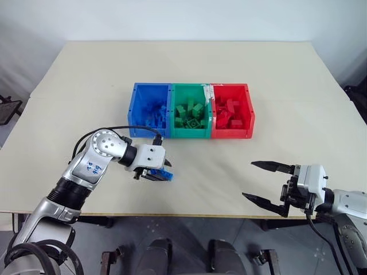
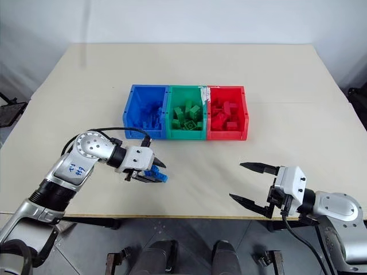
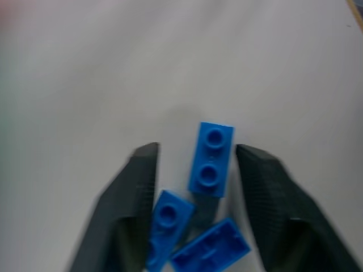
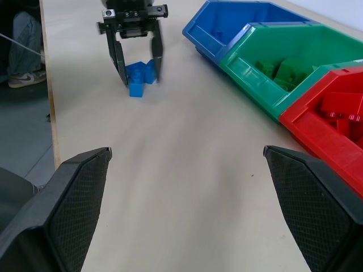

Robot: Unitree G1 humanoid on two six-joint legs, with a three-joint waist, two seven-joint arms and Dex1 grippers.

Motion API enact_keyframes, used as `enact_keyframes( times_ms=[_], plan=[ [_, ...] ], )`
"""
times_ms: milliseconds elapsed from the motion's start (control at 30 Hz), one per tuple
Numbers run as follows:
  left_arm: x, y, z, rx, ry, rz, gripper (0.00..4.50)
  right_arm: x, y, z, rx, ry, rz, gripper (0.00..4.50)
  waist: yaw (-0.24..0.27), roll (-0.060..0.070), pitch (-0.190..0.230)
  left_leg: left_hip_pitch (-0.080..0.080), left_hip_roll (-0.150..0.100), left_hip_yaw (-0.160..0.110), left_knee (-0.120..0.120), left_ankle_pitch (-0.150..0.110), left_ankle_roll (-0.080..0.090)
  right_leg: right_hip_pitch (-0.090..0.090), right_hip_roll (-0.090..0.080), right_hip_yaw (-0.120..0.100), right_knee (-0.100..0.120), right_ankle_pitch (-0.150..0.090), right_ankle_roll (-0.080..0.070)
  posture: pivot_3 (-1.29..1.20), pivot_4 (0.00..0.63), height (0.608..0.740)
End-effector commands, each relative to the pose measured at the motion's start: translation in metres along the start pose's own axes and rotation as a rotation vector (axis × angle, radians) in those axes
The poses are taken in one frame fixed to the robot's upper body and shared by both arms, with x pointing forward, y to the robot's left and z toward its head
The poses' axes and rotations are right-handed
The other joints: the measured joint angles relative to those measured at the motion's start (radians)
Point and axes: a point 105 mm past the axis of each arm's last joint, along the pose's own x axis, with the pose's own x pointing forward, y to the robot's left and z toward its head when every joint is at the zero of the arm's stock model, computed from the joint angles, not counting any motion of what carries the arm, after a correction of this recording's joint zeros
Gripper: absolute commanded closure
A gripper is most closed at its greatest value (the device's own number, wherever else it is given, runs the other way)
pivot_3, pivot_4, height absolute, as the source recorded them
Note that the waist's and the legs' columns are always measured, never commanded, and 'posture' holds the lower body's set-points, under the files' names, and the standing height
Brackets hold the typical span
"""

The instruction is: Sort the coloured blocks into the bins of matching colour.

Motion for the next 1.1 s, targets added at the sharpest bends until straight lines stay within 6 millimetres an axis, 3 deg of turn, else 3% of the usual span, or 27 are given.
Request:
enact_keyframes(
  times_ms=[33, 100, 300, 467, 733, 800, 967, 1100],
  plan=[
    [0.0, -0.005, 0.005, 0.026, -0.009, -0.035, 3.59, 0.0, -0.001, 0.011, -0.035, -0.031, -0.006, 0.0, 0.0, 0.0, 0.0, 0.0, 0.0, 0.0, 0.0, 0.0, 0.0, 0.0, 0.0, 0.0, 0.0, 0.0, 0.0, 0.0, 0.15, 0.74],
    [0.0, -0.008, 0.006, 0.023, -0.018, -0.046, 4.06, 0.001, -0.002, 0.011, -0.036, -0.032, -0.004, 0.0, 0.0, 0.0, 0.0, 0.0, 0.0, 0.0, 0.0, 0.0, 0.0, 0.0, 0.0, 0.0, 0.0, 0.0, 0.0, 0.0, 0.15, 0.74],
    [-0.004, 0.001, 0.012, -0.02, -0.094, 0.033, 4.06, 0.0, -0.008, 0.012, -0.035, -0.046, -0.032, 0.0, 0.0, 0.0, 0.0, 0.0, 0.0, 0.0, 0.0, 0.0, 0.0, 0.0, 0.0, 0.0, 0.0, 0.0, 0.0, 0.0, 0.15, 0.74],
    [-0.033, 0.034, 0.029, -0.136, -0.346, 0.317, 4.06, -0.01, -0.024, 0.017, -0.029, -0.08, -0.164, 0.0, 0.002, 0.0, 0.0, -0.001, 0.0, -0.002, 0.002, 0.0, 0.0, 0.0, 0.0, 0.0, 0.0, 0.0, 0.0, 0.0, 0.15, 0.74],
    [-0.104, 0.105, 0.015, -0.352, -0.485, 0.877, 4.06, -0.007, -0.035, 0.028, -0.011, -0.182, -0.289, 0.0, 0.004, 0.0, 0.0, -0.001, 0.0, -0.009, 0.003, 0.0, 0.0, 0.0, 0.0, 0.0, 0.001, 0.0, 0.0, 0.0, 0.15, 0.74],
    [-0.111, 0.12, 0.009, -0.41, -0.492, 0.954, 4.06, -0.005, -0.037, 0.029, -0.02, -0.191, -0.31, 0.0, 0.005, -0.001, 0.0, -0.001, -0.001, -0.01, 0.005, 0.0, 0.0, 0.0, 0.0, -0.001, 0.002, 0.0, 0.001, 0.0, 0.15, 0.74],
    [-0.104, 0.138, -0.005, -0.503, -0.457, 0.996, 4.06, -0.004, -0.044, 0.03, -0.04, -0.196, -0.32, 0.0, 0.001, 0.0, 0.0, -0.002, -0.002, -0.01, 0.005, 0.0, 0.0, 0.0, 0.0, -0.001, 0.002, 0.0, 0.001, 0.0, 0.15, 0.74],
    [-0.1, 0.135, -0.003, -0.492, -0.465, 0.95, 2.68, -0.001, -0.046, 0.033, -0.051, -0.206, -0.303, 0.0, -0.002, -0.001, 0.0, -0.003, -0.001, -0.008, 0.004, 0.0, 0.0, -0.001, 0.0, -0.001, 0.002, 0.0, 0.001, 0.0, 0.15, 0.74]
  ],
)
